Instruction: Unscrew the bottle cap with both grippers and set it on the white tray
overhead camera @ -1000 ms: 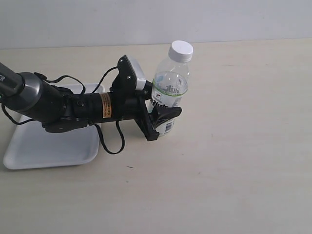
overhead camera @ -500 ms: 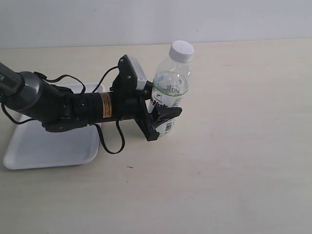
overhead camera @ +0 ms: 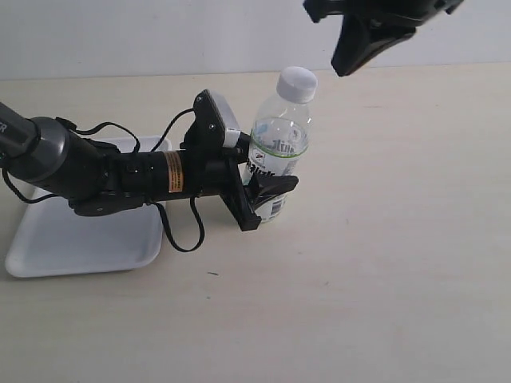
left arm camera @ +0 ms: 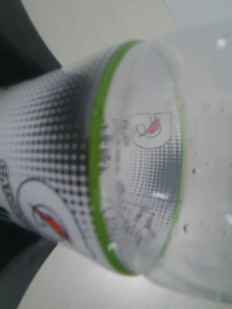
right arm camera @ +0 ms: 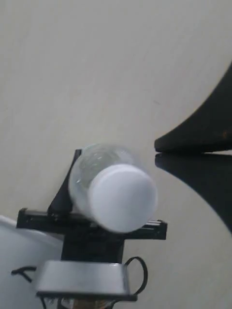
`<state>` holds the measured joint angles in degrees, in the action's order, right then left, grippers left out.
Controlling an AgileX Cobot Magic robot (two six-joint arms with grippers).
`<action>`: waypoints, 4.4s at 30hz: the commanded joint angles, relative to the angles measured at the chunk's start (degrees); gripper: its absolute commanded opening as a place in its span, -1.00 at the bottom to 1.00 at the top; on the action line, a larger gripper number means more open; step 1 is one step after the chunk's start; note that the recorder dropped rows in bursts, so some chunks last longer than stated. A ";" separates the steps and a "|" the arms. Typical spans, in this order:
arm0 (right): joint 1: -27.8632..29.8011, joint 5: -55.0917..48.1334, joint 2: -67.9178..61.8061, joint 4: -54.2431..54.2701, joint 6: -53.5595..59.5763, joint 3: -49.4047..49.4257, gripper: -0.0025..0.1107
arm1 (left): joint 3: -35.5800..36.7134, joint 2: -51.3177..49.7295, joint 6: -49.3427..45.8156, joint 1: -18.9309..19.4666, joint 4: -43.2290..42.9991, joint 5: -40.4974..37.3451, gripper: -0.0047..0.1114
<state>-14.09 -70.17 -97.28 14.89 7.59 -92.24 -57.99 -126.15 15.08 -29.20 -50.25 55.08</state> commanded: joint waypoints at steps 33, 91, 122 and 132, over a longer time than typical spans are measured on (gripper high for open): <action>-3.94 0.21 -6.21 0.53 -0.15 -5.86 0.24 | -0.01 0.19 -0.15 0.05 -0.59 -2.69 -0.92; -3.94 0.21 -7.61 0.97 5.85 -5.86 0.11 | -0.01 0.19 -0.15 0.05 -0.59 -2.69 -0.92; -3.94 0.21 -7.61 0.70 9.69 -5.86 -0.27 | -0.01 0.19 -0.15 0.05 -0.59 -2.69 -0.92; -3.94 0.21 -7.61 0.81 8.76 -5.86 -0.96 | -0.01 0.19 -0.15 0.05 -0.59 -2.69 -0.92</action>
<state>-17.98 -70.29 -105.01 16.16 16.64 -98.42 -57.99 -126.15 15.17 -29.20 -50.25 55.08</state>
